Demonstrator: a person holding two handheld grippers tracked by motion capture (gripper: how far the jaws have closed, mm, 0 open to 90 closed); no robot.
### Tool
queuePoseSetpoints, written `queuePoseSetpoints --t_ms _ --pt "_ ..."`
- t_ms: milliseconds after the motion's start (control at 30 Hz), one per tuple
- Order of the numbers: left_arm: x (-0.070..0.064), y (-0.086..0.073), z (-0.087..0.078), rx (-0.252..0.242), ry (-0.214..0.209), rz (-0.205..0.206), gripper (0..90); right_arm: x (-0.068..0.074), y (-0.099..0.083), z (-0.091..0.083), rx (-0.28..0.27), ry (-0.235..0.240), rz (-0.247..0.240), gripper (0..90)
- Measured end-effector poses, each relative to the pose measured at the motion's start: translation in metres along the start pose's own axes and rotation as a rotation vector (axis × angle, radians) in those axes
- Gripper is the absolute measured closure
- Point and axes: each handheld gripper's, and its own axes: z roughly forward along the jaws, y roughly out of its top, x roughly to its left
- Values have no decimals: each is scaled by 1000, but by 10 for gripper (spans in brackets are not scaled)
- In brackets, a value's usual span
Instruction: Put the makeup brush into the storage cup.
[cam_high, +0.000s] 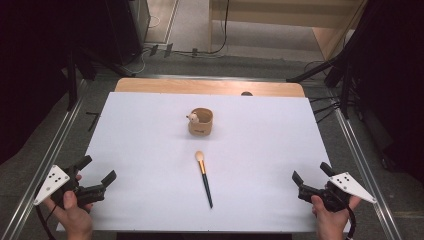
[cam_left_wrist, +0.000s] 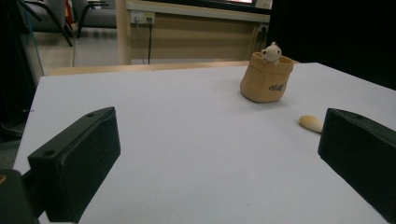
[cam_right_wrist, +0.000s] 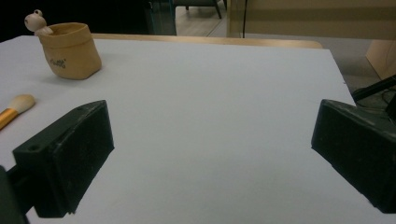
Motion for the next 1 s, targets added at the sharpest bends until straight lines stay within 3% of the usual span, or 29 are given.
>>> queuePoseSetpoints --t_ms 167,267,367,533,733,1000 --pt "1 0 -2 0 3 -4 0 1 4 0 13 7 30 0" --pt "1 0 -2 -5 0 -10 0 4 8 0 27 11 22 0" --pt "1 1 -3 -7 2 -16 0 9 12 3 52 28 11 68" --pt "4 2 -6 -14 13 -19 0 22 18 13 81 52 -25 72" --pt "2 3 -6 -12 7 -11 0 37 28 26 81 88 -27 74" --pt "0 4 -5 -9 2 -5 0 68 48 47 112 146 -74 75"
